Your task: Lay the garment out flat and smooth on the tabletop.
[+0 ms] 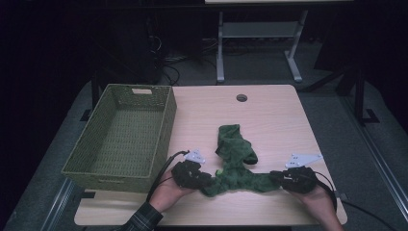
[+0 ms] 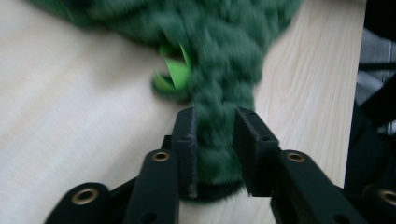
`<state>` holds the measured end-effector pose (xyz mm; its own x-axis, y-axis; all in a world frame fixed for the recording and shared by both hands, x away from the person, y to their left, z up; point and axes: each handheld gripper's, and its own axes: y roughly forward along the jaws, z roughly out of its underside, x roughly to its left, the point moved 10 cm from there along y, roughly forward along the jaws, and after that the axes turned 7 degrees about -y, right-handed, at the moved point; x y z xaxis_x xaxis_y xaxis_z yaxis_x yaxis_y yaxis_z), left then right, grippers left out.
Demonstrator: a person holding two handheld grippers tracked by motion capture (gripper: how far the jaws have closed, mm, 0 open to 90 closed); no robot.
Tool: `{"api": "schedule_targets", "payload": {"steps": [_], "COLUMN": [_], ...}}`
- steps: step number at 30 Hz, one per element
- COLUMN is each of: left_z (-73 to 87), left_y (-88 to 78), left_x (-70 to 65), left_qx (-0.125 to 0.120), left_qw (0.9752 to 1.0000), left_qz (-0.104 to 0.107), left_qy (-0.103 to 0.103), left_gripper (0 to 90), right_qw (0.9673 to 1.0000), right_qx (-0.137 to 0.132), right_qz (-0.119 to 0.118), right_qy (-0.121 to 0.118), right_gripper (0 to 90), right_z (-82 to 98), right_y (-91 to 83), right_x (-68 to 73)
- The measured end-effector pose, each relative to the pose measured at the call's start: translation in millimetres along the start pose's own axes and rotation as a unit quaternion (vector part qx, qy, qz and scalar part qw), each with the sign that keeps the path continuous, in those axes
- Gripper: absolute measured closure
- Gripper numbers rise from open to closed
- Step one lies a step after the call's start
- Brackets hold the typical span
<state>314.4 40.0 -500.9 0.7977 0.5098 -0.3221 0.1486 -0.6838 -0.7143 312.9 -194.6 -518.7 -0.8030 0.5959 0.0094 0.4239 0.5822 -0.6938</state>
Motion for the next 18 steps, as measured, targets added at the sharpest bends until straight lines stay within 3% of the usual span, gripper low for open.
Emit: {"api": "schedule_targets", "payload": {"steps": [7,10,18], "left_z": [-34.5,-47.1,-76.6], "left_y": [3.3,8.4,19.7], "left_x": [19.4,28.7,43.5], "left_qx": [-0.034,-0.036,-0.052], "left_qw": [0.9989,0.9985,0.9974], "left_qz": [-0.023,-0.036,-0.043], "left_qy": [-0.020,-0.017,-0.025], "left_gripper": [56.3,48.4,45.0], "right_qw": [0.9999,0.9999,0.9997], "right_qx": [-0.009,-0.007,0.008], "right_qz": [0.008,0.008,-0.008], "right_qy": [0.009,0.011,0.024], "right_gripper": [67.1,64.1,60.4], "right_z": [-19.1,-24.0,-25.2], "right_y": [8.9,17.0,39.8], "right_x": [-9.3,-15.3,-23.6]}}
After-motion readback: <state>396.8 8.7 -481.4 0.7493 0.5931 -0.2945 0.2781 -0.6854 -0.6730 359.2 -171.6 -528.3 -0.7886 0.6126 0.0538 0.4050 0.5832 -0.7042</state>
